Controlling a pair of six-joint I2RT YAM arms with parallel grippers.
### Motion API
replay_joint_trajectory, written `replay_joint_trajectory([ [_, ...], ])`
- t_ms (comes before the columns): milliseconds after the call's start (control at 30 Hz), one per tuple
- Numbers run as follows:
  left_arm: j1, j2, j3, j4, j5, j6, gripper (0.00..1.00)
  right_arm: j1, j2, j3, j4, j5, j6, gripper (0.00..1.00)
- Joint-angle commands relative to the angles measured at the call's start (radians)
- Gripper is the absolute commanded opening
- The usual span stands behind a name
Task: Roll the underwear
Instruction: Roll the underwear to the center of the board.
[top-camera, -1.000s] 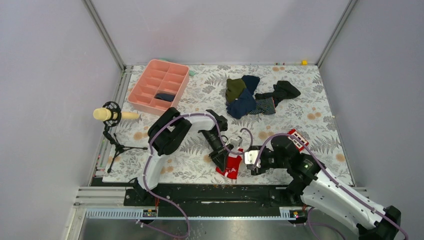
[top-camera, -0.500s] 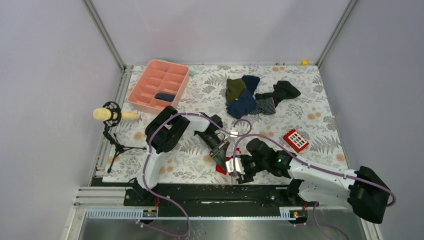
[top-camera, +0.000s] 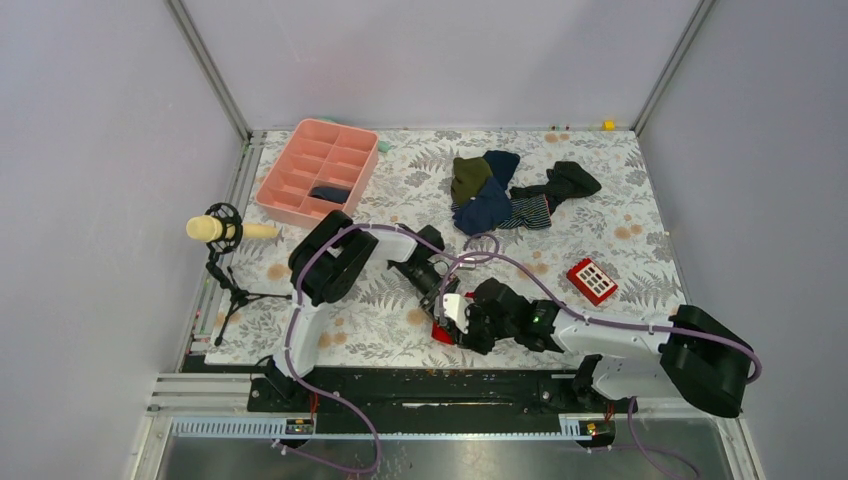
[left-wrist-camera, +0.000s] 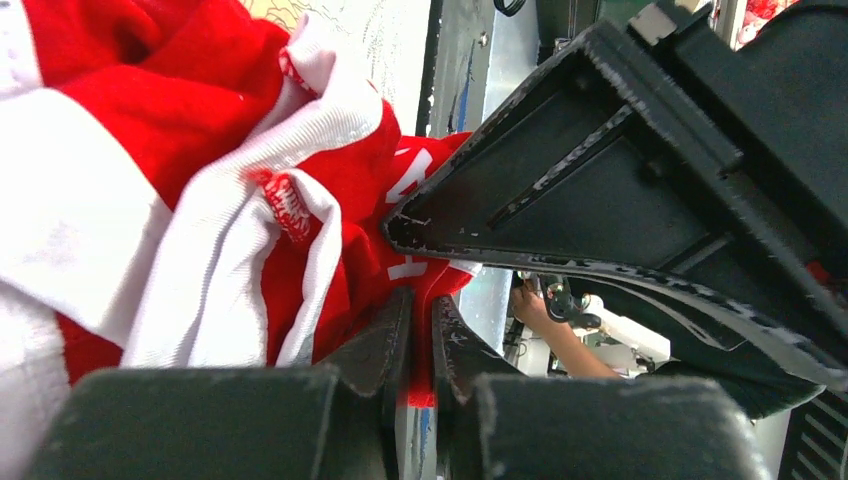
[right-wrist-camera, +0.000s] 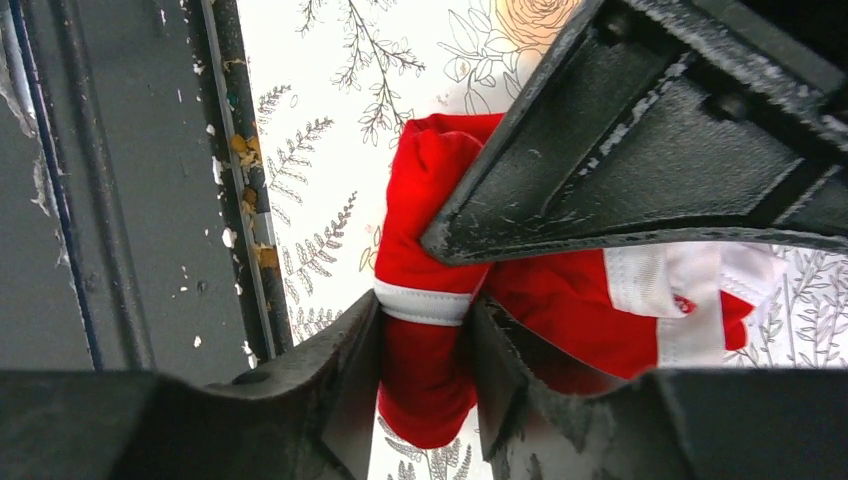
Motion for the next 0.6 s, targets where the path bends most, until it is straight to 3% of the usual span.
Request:
replay_joint_trajectory([
  [0,0.034,0.010,-0.005,0.092,-0.120,0.014,0.00,0.011,0.035,0.041,0.064,0.038,0.016,0.33],
  [67,0.049,-0.002,-0.002,0.093,-0.132,-0.001,0.01,0.010,0.053,0.067,0.023,-0.010,0.002,0.08],
  [100,0.061,-0.023,-0.006,0.105,-0.147,-0.024,0.07,0.010,0.061,0.081,0.002,-0.031,0.012,0.00],
  [167,0.095,-0.095,-0.046,0.235,-0.188,-0.155,0.19,-0.004,0.079,0.112,-0.036,-0.081,0.047,0.00],
  [267,0.175,-0.270,-0.208,0.650,-0.284,-0.504,0.26,-0.052,0.119,0.165,-0.110,-0.196,0.109,0.00],
  [333,0.223,-0.352,-0.256,0.794,-0.394,-0.647,0.42,-0.083,0.160,0.201,-0.151,-0.270,0.136,0.00],
  [367,0.242,-0.380,-0.250,0.790,-0.451,-0.697,0.50,-0.107,0.177,0.215,-0.169,-0.297,0.155,0.00],
  [433,0.273,-0.416,-0.209,0.727,-0.532,-0.755,0.55,-0.157,0.222,0.237,-0.182,-0.365,0.199,0.00],
  [567,0.292,-0.536,-0.181,0.635,-0.677,-0.718,0.65,-0.249,0.309,0.262,-0.192,-0.486,0.224,0.00],
])
